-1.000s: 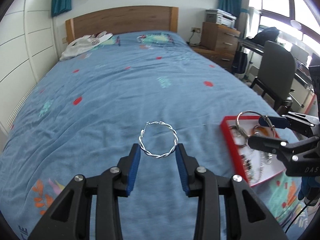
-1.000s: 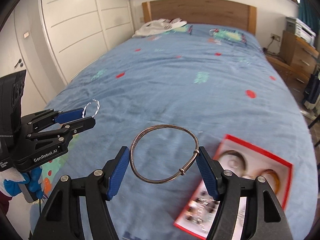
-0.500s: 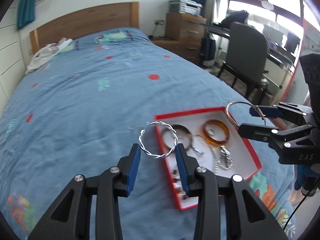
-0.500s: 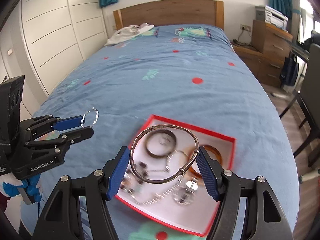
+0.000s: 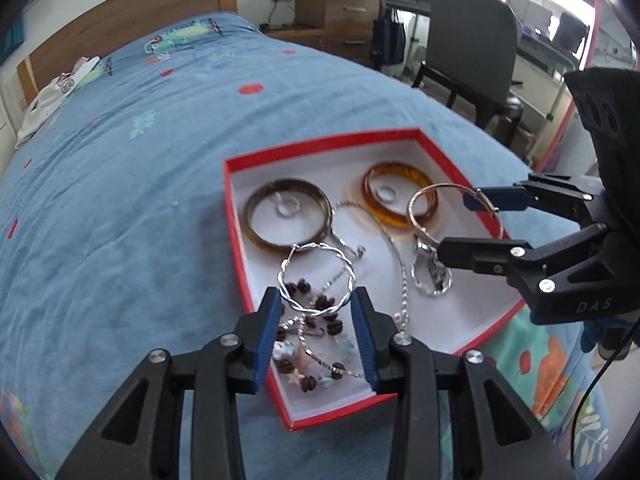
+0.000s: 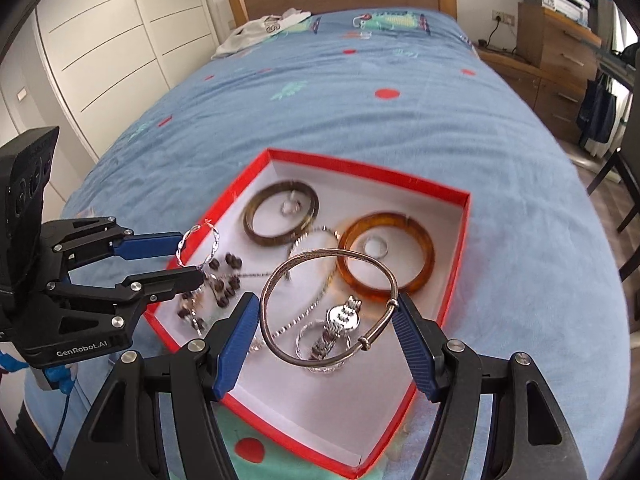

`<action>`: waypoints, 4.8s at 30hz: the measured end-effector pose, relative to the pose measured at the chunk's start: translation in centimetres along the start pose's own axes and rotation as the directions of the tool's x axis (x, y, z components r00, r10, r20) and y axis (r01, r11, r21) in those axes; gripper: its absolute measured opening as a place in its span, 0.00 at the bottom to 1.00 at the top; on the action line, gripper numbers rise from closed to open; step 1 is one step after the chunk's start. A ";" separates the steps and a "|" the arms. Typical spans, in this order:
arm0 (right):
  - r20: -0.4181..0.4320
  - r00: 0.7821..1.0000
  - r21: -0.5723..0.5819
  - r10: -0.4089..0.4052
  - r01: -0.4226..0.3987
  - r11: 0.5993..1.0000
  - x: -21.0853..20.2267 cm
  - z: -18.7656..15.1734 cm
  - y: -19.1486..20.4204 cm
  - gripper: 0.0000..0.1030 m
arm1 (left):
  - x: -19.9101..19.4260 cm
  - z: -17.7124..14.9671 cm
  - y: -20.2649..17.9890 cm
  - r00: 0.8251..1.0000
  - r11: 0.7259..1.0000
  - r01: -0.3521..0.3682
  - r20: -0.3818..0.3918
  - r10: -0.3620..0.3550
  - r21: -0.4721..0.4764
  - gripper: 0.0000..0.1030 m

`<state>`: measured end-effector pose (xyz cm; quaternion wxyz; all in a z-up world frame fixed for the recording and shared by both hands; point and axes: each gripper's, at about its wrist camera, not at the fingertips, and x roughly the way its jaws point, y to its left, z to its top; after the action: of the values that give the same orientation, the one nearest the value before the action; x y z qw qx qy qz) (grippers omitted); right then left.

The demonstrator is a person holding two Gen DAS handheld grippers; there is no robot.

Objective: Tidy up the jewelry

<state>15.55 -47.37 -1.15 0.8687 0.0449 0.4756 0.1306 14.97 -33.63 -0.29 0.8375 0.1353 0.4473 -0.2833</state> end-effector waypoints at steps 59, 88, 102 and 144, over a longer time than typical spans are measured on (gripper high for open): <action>-0.111 0.991 -0.271 -0.072 0.039 0.962 -2.2 -1.7 0.0 0.68 | 0.6 -0.9 -1.0 0.997 0.999 -0.019 -0.070 0.021 0.028 0.42; 0.002 0.999 -0.031 -0.040 0.040 0.999 -6.4 -3.6 5.8 0.72 | -12.5 -6.2 3.7 0.971 0.957 -0.193 0.099 0.218 -0.215 0.43; 0.090 0.995 -0.025 -0.031 0.034 0.999 -9.4 -3.1 13.7 0.77 | -20.2 -10.2 7.1 0.923 0.888 -0.293 0.137 0.360 -0.355 0.44; 0.301 0.948 0.035 -0.105 0.099 0.994 -17.7 -6.1 22.1 0.98 | -31.5 -15.1 6.2 0.813 0.791 -0.426 0.197 0.548 -0.439 0.47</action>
<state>-2.70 -31.21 14.44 0.9365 0.0479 0.3399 0.0725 -5.33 -10.27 17.03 0.9522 0.0380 0.3026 0.0182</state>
